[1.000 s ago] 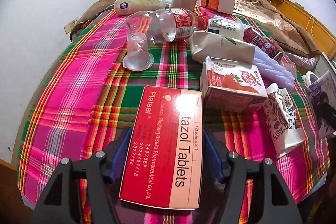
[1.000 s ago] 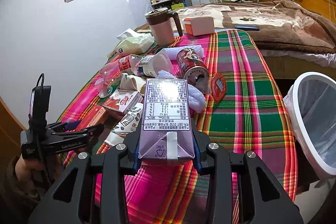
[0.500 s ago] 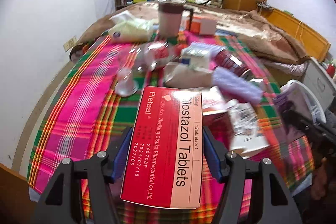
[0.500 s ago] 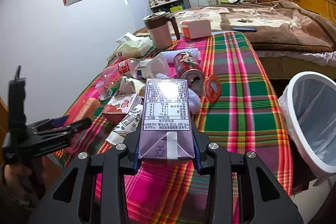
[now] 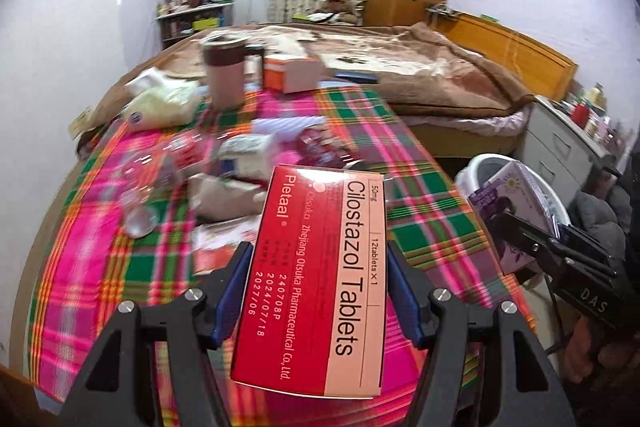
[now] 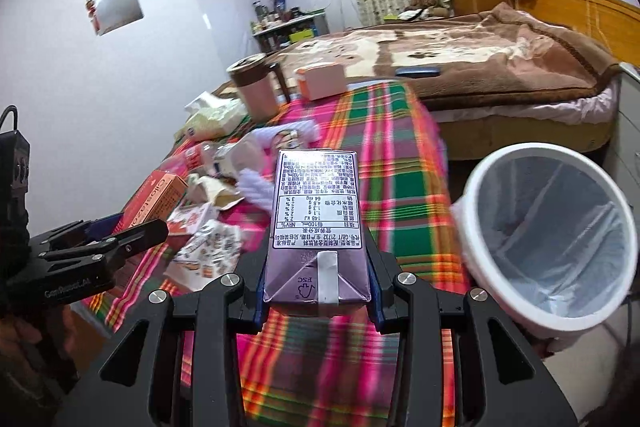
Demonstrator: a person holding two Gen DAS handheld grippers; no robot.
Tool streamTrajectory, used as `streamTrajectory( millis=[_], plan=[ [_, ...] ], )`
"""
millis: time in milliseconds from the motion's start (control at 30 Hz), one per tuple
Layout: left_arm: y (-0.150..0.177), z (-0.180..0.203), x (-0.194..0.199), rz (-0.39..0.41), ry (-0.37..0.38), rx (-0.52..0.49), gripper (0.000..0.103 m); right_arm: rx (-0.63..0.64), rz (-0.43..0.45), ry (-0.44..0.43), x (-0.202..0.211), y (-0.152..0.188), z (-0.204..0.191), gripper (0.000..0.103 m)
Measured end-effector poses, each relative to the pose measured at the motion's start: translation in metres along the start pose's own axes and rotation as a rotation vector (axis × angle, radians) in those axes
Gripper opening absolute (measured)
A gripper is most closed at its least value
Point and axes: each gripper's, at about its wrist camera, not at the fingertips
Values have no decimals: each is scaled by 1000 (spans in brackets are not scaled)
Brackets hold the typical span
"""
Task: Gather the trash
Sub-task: 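Carry both items over the wastebasket and open both tools to drop them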
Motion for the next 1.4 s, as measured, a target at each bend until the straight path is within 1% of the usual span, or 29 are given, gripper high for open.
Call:
streamTrajectory(
  millis=[267,467,567,667,800,933,1067,1133,1233,1400],
  plan=[
    [-18,53,-17,-10,106,-62,66,-34,31,99,20,-7,33,38],
    [-31,98,-29,-8,153,-125,66,-70,46,166,31,-10,57,39],
    [-35,118,-35,-19,200,-141,66,-87,50,199,37,-10,70,39],
    [-36,138,-38,-19,223,-164,66,-106,55,236,43,-11,84,39],
    [-39,164,-47,-34,281,-177,66,-123,54,282,50,-11,103,39],
    [-39,187,-62,-67,315,-194,66,-161,37,314,48,-9,125,39],
    [-39,209,-74,-87,354,-213,66,-169,10,346,42,-7,141,39],
    [-38,218,-79,-92,358,-234,66,-177,-3,359,40,-5,149,39],
    [-39,228,-91,-124,374,-230,66,-183,-29,370,36,-4,160,39],
    [-39,240,-100,-134,382,-246,67,-200,-60,377,33,-2,177,39]
  ],
)
Point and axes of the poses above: each gripper's, at about its wrist camera, not at the fingertips, and x roughly against the way its jaws point, z to its right, y to its underside, and after that the axes turned 5 degrees about -y, right-handed
